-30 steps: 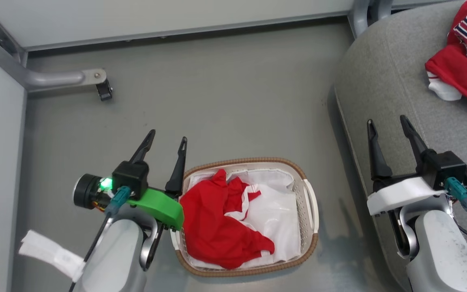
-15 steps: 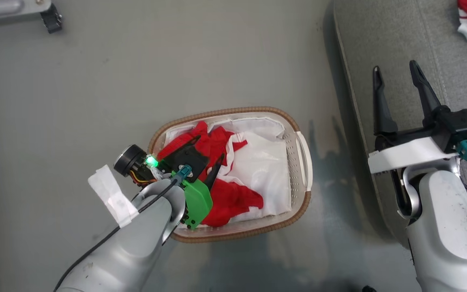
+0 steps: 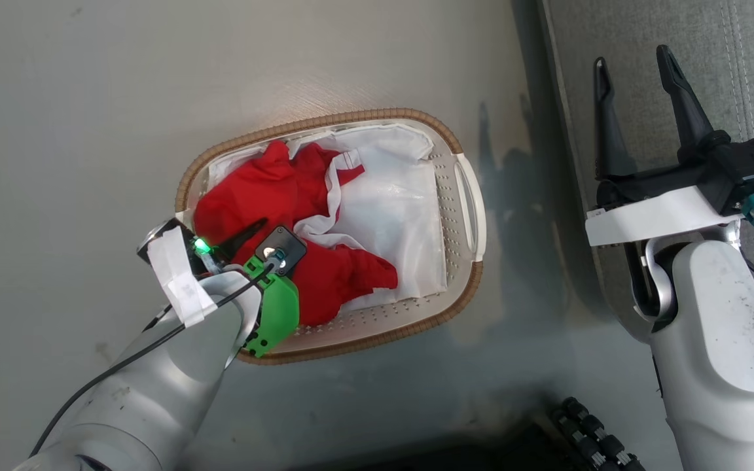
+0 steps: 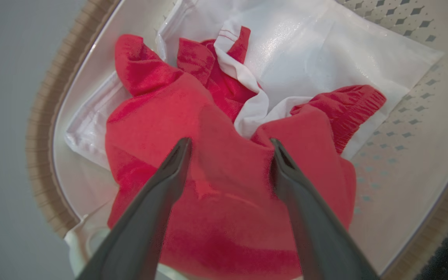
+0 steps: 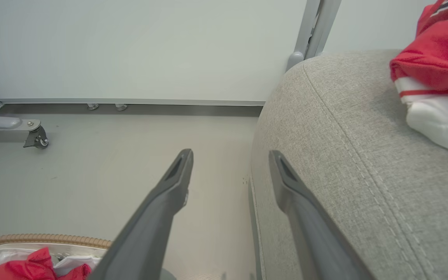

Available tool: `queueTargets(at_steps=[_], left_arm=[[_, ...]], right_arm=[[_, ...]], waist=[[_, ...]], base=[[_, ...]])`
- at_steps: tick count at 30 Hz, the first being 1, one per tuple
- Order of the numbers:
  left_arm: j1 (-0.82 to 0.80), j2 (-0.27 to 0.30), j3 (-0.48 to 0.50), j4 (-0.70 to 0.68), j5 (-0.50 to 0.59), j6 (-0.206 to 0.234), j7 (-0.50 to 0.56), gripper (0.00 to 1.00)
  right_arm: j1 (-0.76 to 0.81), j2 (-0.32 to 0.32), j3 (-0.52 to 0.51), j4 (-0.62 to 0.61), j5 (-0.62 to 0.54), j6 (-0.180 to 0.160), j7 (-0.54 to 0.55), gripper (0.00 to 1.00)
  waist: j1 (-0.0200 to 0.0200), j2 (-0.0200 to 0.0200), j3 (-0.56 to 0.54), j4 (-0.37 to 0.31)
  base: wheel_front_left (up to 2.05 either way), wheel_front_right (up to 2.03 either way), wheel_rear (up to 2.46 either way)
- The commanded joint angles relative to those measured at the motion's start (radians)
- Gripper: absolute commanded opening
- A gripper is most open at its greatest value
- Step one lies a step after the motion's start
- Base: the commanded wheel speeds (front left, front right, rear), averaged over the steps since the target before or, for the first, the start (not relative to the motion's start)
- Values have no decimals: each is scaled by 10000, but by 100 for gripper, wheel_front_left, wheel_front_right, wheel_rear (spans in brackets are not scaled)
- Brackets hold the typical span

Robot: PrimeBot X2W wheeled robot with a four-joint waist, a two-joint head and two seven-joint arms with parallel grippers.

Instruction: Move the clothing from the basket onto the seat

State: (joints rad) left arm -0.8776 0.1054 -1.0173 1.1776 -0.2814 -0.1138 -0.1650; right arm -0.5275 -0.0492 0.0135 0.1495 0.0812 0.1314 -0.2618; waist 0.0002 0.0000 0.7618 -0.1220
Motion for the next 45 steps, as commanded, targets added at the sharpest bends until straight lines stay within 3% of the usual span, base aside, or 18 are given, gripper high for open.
queueTargets(at_steps=[1, 12, 13, 14, 15, 17, 18, 27, 35, 45], left_arm=[[-149, 14, 6, 176, 40, 118, -4, 100], [-443, -54, 133, 811, -377, 102, 22, 100], [-451, -63, 132, 829, -401, 101, 18, 91], [-467, -77, 133, 850, -416, 112, 22, 72], [-481, -87, 120, 869, -435, 123, 31, 45], [-511, -96, 113, 905, -461, 148, 2, 10], [-509, -114, 100, 923, -479, 169, -20, 0], [-304, -282, 349, 817, -867, 166, -652, 0], [45, -332, 533, 94, -1101, 251, -1008, 0], [596, 457, 645, -2469, -558, 222, -1007, 0]], right_arm=[[-135, -23, 48, -63, 80, -14, -49, 100], [-352, -26, 223, -144, 354, -14, -49, 100], [-364, -26, 244, -146, 381, -14, -49, 100], [-371, -26, 273, -151, 385, -14, -49, 100], [-376, -26, 296, -151, 413, -14, -49, 100], [-377, -26, 328, -140, 440, -14, -49, 100], [-379, -26, 340, -119, 448, -14, -49, 100], [-50, -28, 306, 218, 104, -14, -49, 100], [562, -29, 104, 692, -234, -14, -49, 100], [1817, -31, -155, 1289, -294, -14, -49, 100]], waist=[[-2, 0, 464, -346], [-2, 0, 859, -465], [-2, 0, 878, -481], [-2, 0, 895, -501], [-2, 0, 903, -517], [-2, 0, 901, -543], [-2, 0, 879, -547], [-2, 0, 167, -300], [-2, 0, -1207, 102], [-2, 0, -3678, 538]], base=[[0, 0, 0], [0, 0, 0], [0, 0, 0], [0, 0, 0], [0, 0, 0], [0, 0, 0], [0, 0, 0], [0, 0, 0], [0, 0, 0], [0, 0, 0]])
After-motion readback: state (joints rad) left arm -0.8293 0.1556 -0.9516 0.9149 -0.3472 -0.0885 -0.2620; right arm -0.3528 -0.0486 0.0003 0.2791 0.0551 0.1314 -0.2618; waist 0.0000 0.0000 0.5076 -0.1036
